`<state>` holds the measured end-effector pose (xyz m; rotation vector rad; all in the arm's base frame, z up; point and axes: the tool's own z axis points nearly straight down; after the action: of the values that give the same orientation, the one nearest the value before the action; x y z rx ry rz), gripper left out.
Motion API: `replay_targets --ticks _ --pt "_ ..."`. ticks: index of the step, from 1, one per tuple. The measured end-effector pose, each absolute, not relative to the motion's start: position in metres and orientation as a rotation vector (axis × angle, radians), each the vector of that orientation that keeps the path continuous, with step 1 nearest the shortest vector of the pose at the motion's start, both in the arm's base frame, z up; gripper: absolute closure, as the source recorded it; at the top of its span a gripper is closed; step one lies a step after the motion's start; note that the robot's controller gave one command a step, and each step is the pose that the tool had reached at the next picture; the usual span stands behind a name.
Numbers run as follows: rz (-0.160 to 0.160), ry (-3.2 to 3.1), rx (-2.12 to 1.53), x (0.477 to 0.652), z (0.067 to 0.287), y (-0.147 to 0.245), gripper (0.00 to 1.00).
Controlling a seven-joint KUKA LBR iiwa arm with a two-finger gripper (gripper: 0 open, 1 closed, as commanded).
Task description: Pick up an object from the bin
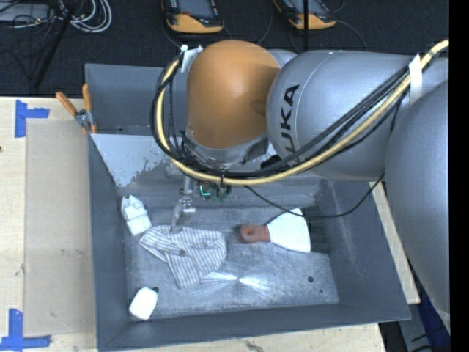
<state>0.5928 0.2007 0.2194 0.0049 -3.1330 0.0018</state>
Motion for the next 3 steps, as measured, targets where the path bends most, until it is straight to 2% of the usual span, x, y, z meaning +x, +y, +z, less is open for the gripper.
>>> replay_targets --ticks 1,2,3 --pt "0.000 -3.141 -0.002 0.594 0.224 0.200 0.00" --pt "-0.002 -3.144 -0.065 0.567 0.148 0.215 0.00" --pt "0.004 -3.132 -0.115 0.554 0.124 0.214 0.00"
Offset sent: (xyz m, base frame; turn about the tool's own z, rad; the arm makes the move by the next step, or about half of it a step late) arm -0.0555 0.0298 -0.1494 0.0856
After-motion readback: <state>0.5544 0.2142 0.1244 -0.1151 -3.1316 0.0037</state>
